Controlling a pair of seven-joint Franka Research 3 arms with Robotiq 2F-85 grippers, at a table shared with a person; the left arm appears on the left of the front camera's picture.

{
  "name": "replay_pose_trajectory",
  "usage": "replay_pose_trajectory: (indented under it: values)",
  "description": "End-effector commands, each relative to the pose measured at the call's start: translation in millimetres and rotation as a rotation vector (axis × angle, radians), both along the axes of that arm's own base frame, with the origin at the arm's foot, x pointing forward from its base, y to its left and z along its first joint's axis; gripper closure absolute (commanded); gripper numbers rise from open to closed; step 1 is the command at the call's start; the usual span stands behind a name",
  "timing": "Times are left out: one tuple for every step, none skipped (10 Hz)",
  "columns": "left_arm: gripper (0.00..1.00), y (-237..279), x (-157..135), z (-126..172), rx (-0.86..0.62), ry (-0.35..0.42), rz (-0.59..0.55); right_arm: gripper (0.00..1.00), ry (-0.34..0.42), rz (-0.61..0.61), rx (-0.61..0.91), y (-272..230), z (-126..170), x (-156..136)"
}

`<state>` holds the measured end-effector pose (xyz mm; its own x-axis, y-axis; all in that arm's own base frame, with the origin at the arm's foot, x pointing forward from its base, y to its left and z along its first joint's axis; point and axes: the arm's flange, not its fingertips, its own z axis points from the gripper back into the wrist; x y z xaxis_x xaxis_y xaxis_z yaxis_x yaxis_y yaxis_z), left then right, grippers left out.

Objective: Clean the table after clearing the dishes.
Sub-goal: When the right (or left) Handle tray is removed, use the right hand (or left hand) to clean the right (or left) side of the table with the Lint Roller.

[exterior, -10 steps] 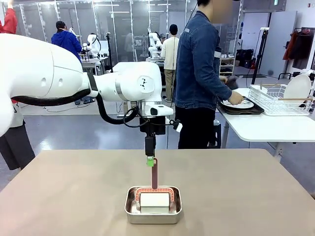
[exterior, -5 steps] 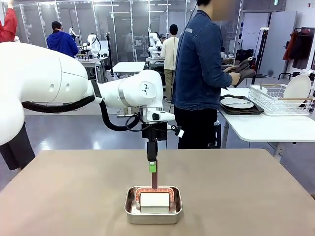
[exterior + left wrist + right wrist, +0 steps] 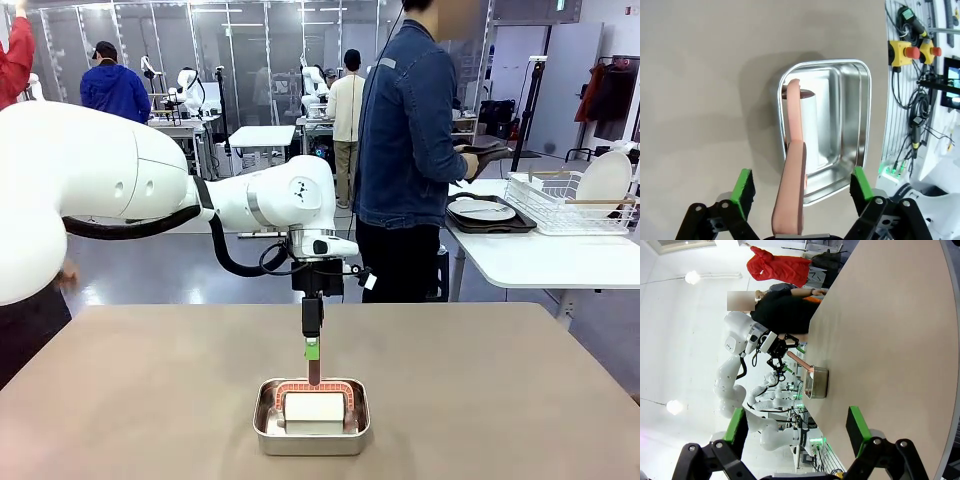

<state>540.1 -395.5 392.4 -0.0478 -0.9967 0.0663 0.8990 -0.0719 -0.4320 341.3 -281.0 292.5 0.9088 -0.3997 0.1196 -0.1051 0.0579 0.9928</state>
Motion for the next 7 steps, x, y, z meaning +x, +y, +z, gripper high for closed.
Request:
replay_pose_trajectory:
  values:
    - [0.6, 2.4, 0.8, 6.7, -0.018, 0.023, -0.015, 0.0, 0.008, 0.002, -0.01, 1.0, 2.9, -2.3]
    - [1.0, 1.7, 0.1, 7.6, -0.01, 0.027, -0.029, 0.0, 0.008, 0.002, -0.01, 1.0, 2.9, -2.3]
    - [1.0, 0.6, -0.6, 6.4, 0.009, 0.029, -0.052, 0.0, 0.008, 0.002, -0.01, 1.0, 2.9, -2.3]
    - [1.0, 1.4, -0.1, 7.0, 0.002, 0.03, -0.041, 0.0, 0.008, 0.002, -0.01, 1.0, 2.9, -2.3]
    - [0.88, 2.7, -0.4, 8.0, 0.007, 0.026, -0.039, 0.0, 0.008, 0.002, -0.01, 1.0, 2.9, -2.3]
    - [0.98, 3.0, -0.7, 9.1, 0.013, 0.026, -0.035, 0.0, 0.008, 0.002, -0.01, 1.0, 2.9, -2.3]
    - [1.0, 3.3, -1.5, 9.8, 0.011, 0.027, -0.035, 0.0, 0.008, 0.002, -0.01, 1.0, 2.9, -2.3]
